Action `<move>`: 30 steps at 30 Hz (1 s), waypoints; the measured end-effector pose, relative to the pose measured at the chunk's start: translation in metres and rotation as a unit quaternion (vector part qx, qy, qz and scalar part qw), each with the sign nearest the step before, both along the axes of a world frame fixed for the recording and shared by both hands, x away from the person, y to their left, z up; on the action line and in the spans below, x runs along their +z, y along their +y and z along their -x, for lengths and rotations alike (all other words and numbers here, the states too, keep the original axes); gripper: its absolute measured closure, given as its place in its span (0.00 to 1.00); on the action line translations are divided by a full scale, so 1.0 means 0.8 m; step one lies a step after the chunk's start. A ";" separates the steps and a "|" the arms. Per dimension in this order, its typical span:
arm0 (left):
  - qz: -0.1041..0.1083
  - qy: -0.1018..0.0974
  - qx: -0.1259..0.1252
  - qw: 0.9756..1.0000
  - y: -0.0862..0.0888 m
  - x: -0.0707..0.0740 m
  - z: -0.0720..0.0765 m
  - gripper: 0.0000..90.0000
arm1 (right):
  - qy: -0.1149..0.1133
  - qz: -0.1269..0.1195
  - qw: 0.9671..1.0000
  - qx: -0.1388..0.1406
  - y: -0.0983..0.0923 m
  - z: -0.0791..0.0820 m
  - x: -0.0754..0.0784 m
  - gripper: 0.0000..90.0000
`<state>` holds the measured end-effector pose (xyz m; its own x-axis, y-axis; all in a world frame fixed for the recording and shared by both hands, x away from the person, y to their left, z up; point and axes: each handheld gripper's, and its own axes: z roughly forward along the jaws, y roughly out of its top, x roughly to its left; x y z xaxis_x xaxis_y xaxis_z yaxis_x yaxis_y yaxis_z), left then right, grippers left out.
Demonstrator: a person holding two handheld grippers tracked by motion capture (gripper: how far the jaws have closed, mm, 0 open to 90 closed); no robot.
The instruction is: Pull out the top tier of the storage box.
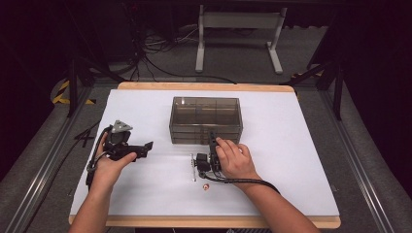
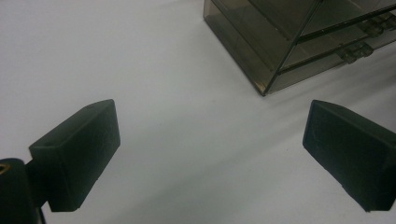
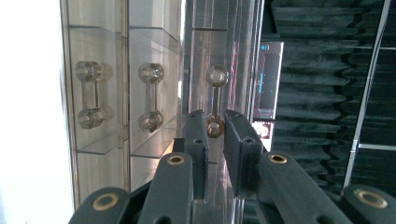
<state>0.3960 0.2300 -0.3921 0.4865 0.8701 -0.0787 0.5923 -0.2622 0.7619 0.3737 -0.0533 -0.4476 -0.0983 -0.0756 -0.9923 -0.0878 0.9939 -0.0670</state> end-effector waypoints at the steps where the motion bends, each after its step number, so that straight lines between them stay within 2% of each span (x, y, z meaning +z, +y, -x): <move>1: 0.000 0.000 0.000 1.000 0.000 0.000 0.000 0.05 | -0.001 0.000 1.000 -0.001 0.000 0.000 0.000 0.90; 11: 0.003 0.001 0.002 1.000 0.001 0.001 -0.001 0.05 | -0.001 -0.004 1.000 -0.003 0.001 0.001 -0.001 0.90; 30: 0.004 0.001 0.003 1.000 0.003 0.003 -0.004 0.05 | -0.001 -0.001 1.000 0.010 -0.003 0.037 -0.001 0.90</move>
<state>0.3990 0.2321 -0.3900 0.4810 0.8724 -0.0868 0.5953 -0.2523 0.7629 0.3438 -0.0554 -0.4483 -0.0952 -0.0751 -0.9926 -0.1077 0.9921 -0.0647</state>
